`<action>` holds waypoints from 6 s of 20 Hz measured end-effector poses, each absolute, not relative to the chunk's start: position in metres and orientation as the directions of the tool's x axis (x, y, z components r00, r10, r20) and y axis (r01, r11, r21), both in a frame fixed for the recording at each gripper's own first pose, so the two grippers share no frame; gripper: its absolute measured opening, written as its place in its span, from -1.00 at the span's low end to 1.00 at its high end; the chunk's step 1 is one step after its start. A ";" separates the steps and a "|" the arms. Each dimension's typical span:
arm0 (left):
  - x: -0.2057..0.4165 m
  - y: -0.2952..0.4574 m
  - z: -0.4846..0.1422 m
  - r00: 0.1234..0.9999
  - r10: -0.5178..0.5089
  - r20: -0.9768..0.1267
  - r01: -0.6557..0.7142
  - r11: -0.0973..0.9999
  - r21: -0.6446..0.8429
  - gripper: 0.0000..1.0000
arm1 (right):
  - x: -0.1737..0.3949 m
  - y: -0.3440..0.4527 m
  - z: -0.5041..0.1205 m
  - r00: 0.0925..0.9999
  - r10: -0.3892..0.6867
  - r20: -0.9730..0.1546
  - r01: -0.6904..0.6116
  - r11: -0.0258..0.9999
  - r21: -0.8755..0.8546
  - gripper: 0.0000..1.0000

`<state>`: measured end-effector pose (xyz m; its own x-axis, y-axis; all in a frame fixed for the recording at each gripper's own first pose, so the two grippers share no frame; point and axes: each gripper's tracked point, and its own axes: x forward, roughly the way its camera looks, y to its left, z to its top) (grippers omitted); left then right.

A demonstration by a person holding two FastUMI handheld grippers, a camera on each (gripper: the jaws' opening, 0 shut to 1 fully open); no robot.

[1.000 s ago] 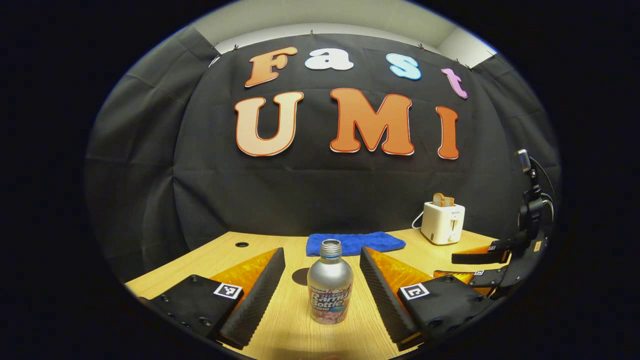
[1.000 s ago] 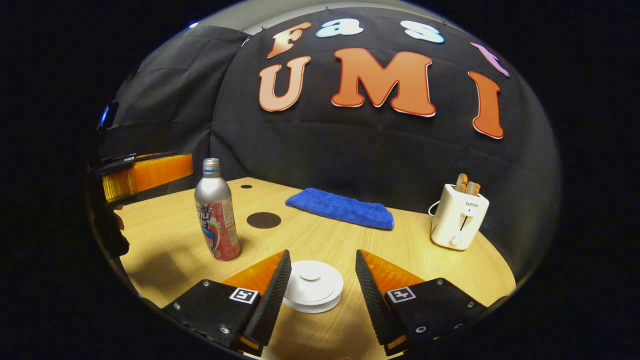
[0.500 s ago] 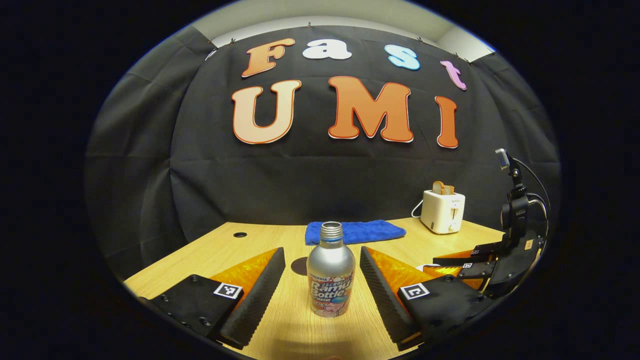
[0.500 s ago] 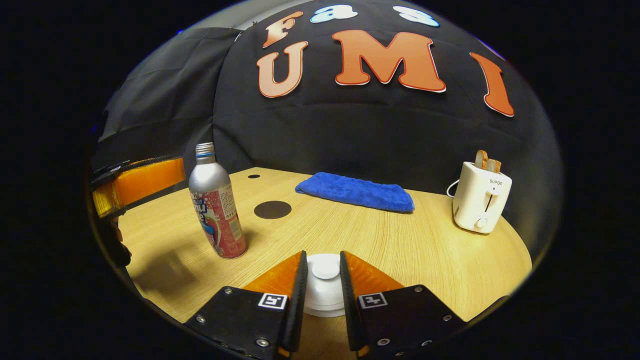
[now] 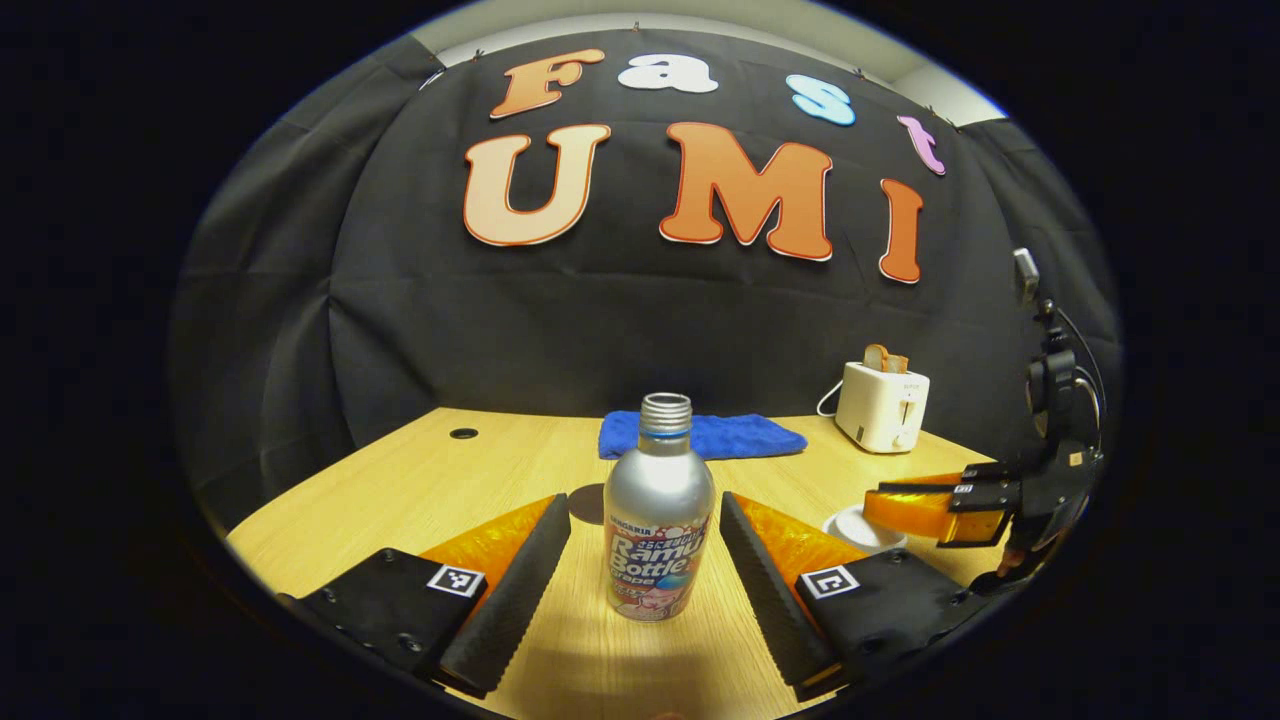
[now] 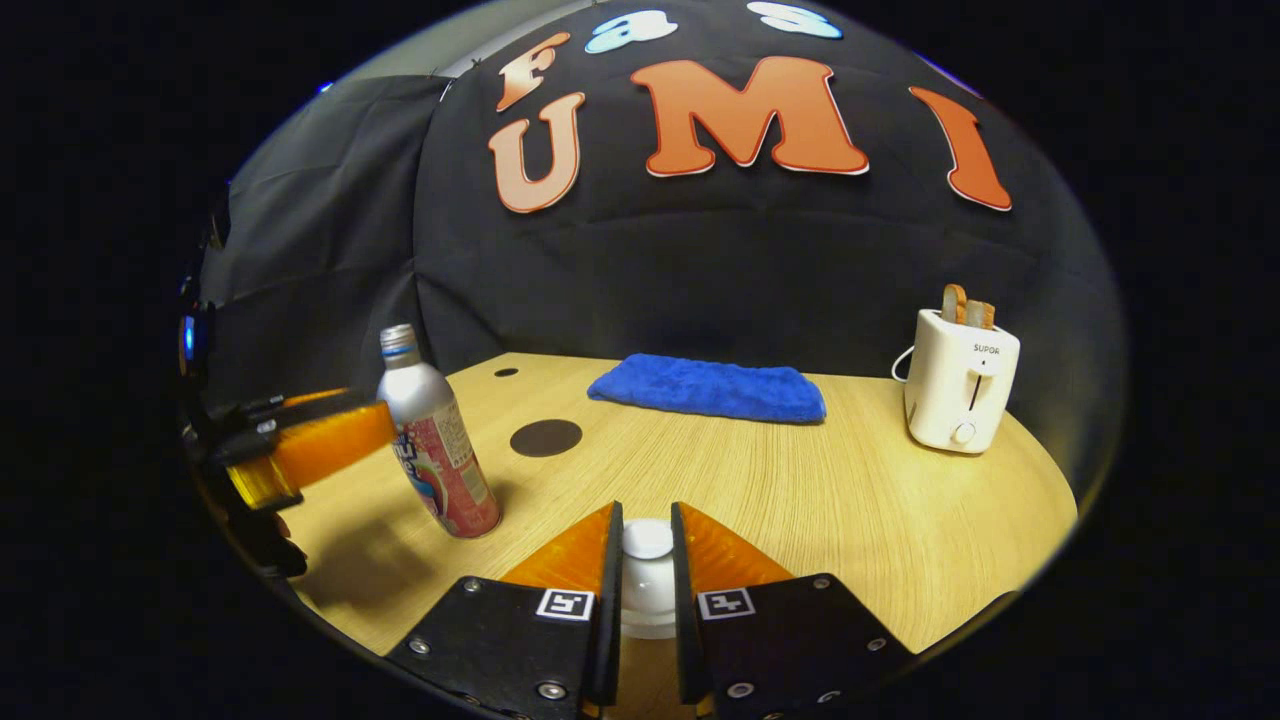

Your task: Open the teacup lid with one hand, grasp the water bottle and pour water into the teacup with the other hand; after pouring, place the water bottle on the coaster and then close the teacup lid.

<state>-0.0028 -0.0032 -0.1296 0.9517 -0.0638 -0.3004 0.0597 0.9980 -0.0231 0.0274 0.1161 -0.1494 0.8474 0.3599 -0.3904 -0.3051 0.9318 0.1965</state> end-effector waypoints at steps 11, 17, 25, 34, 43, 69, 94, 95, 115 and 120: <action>0.022 -0.004 -0.184 0.914 -0.057 -0.401 0.047 0.998 -0.034 0.98 | 0.019 0.089 -0.126 0.887 0.317 -0.337 -0.278 0.947 0.160 -0.53; 0.029 0.001 -0.183 0.917 -0.007 -0.398 0.018 1.000 0.024 0.76 | 0.017 0.073 -0.123 0.899 0.294 -0.326 -0.255 0.954 0.158 -0.53; 0.035 0.000 -0.159 0.939 0.064 -0.339 0.071 0.925 0.374 0.72 | 0.014 0.051 -0.113 0.917 0.274 -0.290 -0.236 0.959 0.158 -0.53; 0.038 -0.005 -0.154 0.958 0.120 -0.259 0.102 0.703 0.703 0.70 | 0.007 0.010 -0.102 0.939 0.234 -0.252 -0.189 0.964 0.188 -0.53; 0.040 -0.021 -0.140 0.978 0.066 -0.198 0.154 0.408 0.900 0.70 | 0.000 -0.025 -0.102 0.953 0.185 -0.240 -0.138 0.970 0.201 -0.53; 0.010 -0.048 -0.132 0.980 -0.151 -0.127 0.097 -0.192 0.976 0.69 | -0.013 -0.048 -0.097 0.967 0.124 -0.221 -0.087 0.981 0.172 -0.54; 0.026 -0.047 -0.104 0.974 -0.206 -0.094 -0.009 -0.450 0.893 0.69 | -0.010 -0.048 -0.095 0.968 0.112 -0.226 -0.076 0.983 0.165 -0.53; 0.026 -0.046 -0.105 0.973 -0.209 -0.095 -0.012 -0.460 0.888 0.69 | -0.011 -0.048 -0.096 0.968 0.113 -0.226 -0.076 0.984 0.163 -0.53; 0.022 -0.058 -0.100 0.963 -0.256 -0.081 -0.090 -0.591 0.801 0.65 | -0.014 -0.032 -0.092 0.965 0.138 -0.224 -0.105 0.983 0.154 -0.53; 0.019 -0.058 -0.102 0.963 -0.254 -0.091 -0.084 -0.603 0.793 0.70 | -0.012 -0.027 -0.093 0.962 0.145 -0.230 -0.112 0.982 0.154 -0.53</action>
